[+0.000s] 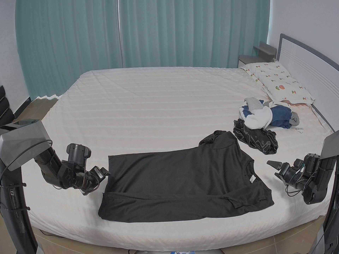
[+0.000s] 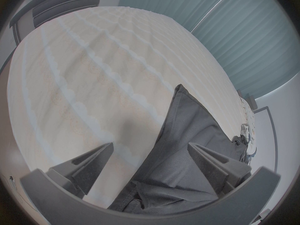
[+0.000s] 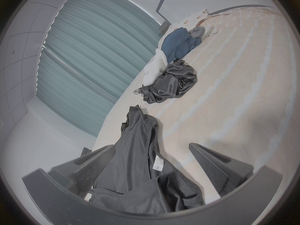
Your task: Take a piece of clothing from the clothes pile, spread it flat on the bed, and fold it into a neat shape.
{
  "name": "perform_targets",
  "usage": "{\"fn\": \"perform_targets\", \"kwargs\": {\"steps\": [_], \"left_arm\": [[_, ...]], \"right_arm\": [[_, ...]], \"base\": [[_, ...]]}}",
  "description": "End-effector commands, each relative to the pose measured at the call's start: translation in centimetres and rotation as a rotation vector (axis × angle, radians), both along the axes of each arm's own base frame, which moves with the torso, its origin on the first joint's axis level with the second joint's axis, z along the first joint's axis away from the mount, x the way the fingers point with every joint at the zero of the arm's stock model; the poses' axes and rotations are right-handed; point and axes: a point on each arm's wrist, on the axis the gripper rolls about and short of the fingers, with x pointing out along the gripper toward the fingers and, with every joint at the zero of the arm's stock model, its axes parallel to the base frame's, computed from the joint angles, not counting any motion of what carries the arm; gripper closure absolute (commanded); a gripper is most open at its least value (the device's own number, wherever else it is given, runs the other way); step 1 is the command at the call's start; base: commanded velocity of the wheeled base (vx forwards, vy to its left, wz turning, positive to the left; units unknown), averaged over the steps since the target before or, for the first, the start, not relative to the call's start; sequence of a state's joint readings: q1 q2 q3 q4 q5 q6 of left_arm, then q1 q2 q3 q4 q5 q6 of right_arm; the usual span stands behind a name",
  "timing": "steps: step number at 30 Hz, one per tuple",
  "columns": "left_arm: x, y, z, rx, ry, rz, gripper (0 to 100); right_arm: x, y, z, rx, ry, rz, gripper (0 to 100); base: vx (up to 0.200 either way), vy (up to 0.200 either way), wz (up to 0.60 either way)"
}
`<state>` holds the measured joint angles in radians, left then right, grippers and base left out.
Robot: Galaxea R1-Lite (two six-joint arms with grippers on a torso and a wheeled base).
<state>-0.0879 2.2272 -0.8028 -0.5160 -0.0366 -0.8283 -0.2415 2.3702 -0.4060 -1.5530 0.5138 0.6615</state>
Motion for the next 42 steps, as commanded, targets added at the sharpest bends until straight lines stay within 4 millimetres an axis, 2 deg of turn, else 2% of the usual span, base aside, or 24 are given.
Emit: {"fn": "perform_targets", "kwargs": {"steps": [1,13,28,37,42], "left_arm": [[0.3,0.0,0.3,-0.008,-0.015,0.005,0],[2.8,0.5,2.4,-0.026,-0.114,0.04,0],[3.6,0.2,2.5,-0.046,-0.135,-0.001,0],[6.8,-0.2,1.4,-0.045,-0.178,-0.02,0],[8.5,-0.2,-0.1,-0.014,-0.19,-0.053,0]], "right_arm": [[0.0,0.1,-0.2,-0.001,0.001,0.003,0],[-0.2,0.2,-0.3,-0.002,0.007,0.007,0],[-0.4,0.9,-0.4,0.001,0.022,0.027,0],[-0.5,0.9,-0.4,0.002,0.025,0.027,0],[-0.4,1.2,-0.4,0.004,0.026,0.037,0]], "base": [[0.0,0.0,0.0],[0.0,0.0,0.0],[0.04,0.0,0.0],[0.0,0.0,0.0],[0.0,0.0,0.0]]}}
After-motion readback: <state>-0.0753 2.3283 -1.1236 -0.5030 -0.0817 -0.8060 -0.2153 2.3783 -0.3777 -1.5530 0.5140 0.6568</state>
